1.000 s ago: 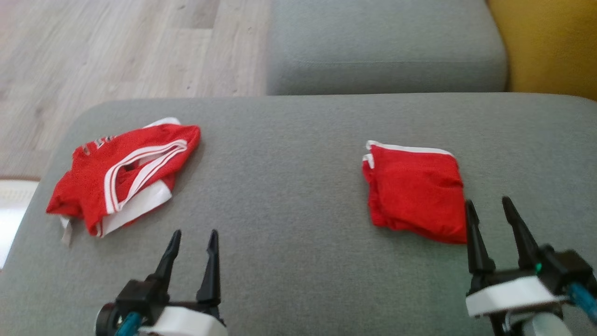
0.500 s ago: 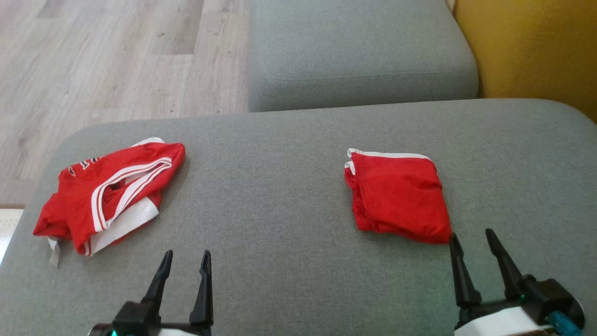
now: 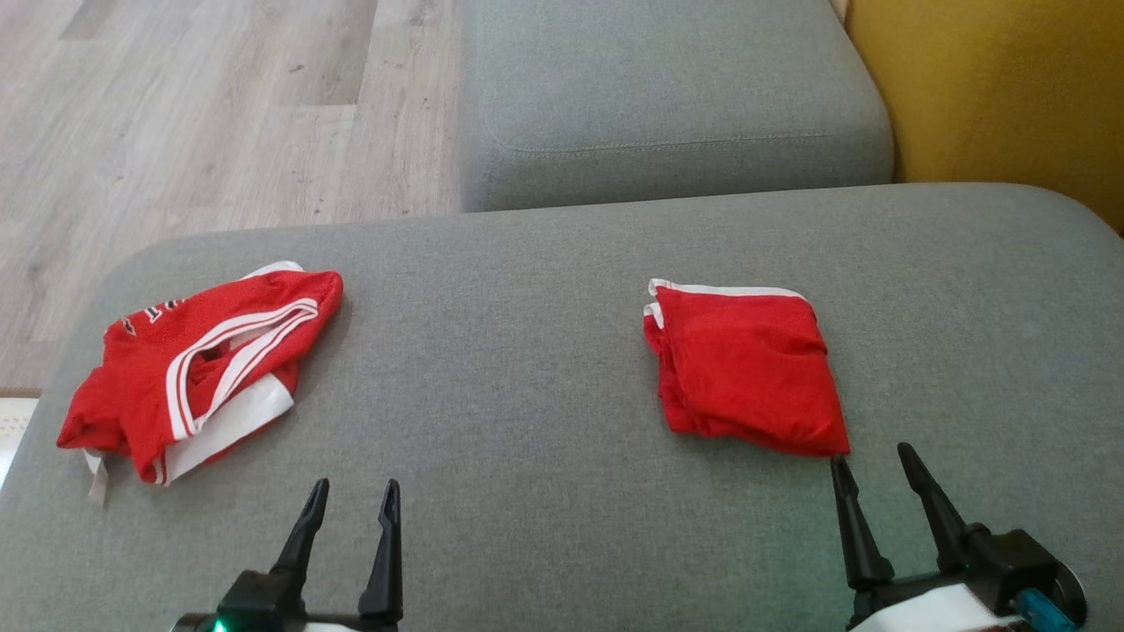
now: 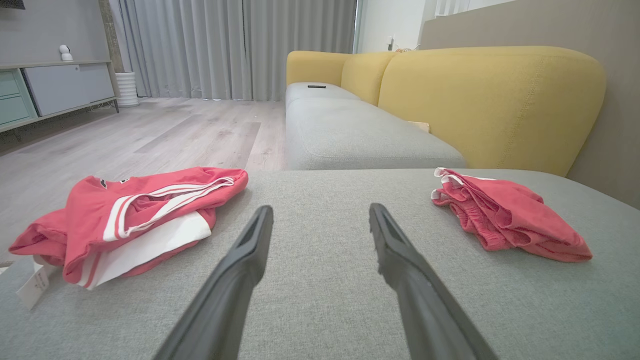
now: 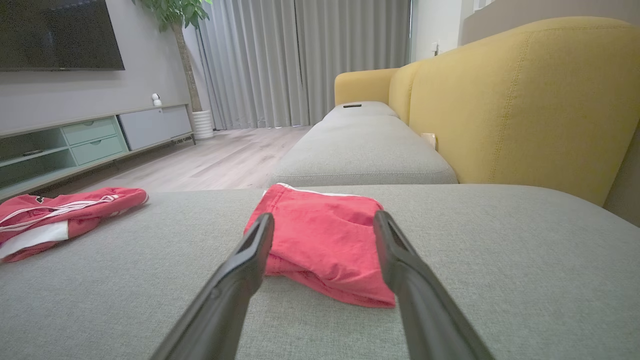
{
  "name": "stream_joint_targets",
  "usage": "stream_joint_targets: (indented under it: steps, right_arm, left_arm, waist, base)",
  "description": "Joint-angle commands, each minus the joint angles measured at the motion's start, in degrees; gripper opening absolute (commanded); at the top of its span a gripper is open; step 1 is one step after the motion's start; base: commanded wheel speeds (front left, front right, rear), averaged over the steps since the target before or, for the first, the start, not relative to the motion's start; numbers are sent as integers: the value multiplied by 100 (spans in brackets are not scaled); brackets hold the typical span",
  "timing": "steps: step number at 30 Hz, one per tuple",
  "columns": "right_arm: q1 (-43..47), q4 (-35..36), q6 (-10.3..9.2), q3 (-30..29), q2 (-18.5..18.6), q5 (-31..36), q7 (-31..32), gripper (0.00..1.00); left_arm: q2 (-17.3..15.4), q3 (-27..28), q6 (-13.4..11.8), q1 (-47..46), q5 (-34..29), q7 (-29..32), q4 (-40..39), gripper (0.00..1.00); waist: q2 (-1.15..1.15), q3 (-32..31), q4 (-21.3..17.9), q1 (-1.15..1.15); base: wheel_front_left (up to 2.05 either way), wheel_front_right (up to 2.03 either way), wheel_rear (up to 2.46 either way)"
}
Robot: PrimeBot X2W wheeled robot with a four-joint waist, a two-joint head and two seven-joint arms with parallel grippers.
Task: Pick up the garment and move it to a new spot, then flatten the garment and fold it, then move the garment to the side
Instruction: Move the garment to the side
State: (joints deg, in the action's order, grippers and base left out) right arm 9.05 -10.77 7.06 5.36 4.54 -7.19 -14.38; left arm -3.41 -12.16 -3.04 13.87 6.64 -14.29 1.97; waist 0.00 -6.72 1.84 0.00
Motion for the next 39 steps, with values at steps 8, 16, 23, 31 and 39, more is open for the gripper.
stream_joint_targets:
  steps: [8,16,23,31,39]
  right_arm:
    - [-144,173,43,115,104,61,-62,100]
    - [-143,201,43,93,144,72,-62,100]
    - [-689,12,43,203,445,-226,-62,100]
    - [-2220,-1332,43,32,857,-1331,976,100]
    - [-3468,-2540,43,241,1200,-1911,2049,100]
  left_arm:
    - [52,186,-52,-340,-8,-71,-196,100]
    - [53,175,-63,-315,-24,-71,-253,100]
    - [53,-94,228,-530,21,-71,-368,100]
    - [53,-309,371,-944,14,-71,-460,100]
    - [53,-463,431,-1332,41,-71,-413,100]
  waist:
    - [0,49,35,0]
    - [0,143,49,0]
    - [0,534,95,0]
    - [0,1102,207,0]
    - [0,1568,302,0]
  base:
    - [0,0,0]
    - [0,0,0]
    - [0,0,0]
    - [0,0,0]
    - [0,0,0]
